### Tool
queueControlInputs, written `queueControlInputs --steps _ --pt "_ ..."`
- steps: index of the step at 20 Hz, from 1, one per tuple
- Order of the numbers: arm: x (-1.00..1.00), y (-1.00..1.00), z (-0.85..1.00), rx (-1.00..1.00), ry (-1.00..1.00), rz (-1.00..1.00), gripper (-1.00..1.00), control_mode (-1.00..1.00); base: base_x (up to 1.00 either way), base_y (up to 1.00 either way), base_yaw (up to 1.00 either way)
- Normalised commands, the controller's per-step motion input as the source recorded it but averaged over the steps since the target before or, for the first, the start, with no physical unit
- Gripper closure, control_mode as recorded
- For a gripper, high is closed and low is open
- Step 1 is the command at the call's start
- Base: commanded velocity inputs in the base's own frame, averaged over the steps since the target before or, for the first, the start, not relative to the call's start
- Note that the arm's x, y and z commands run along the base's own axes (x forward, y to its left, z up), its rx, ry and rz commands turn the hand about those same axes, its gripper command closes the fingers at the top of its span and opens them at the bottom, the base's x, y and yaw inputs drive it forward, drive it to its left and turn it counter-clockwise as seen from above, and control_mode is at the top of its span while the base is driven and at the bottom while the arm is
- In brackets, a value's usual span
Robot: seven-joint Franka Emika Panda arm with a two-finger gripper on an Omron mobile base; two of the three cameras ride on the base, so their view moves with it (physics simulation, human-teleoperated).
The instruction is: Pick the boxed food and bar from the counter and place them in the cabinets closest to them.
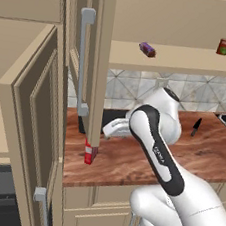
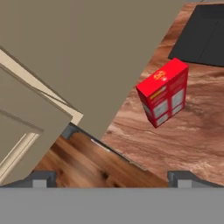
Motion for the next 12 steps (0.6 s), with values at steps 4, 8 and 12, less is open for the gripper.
queueControlInputs --steps 4,8,12 --pt "0.00 0.00 0.00 -0.01 0.00 -0.05 -1.00 -1.00 0.00 0.00 0.00" --pt "0.00 0.00 0.00 0.00 0.00 0.00 -1.00 -1.00 0.00 0.00 0.00" --pt "0.00 0.03 -0.08 0.00 0.00 -0.02 -1.00 -1.00 0.00 0.00 0.00"
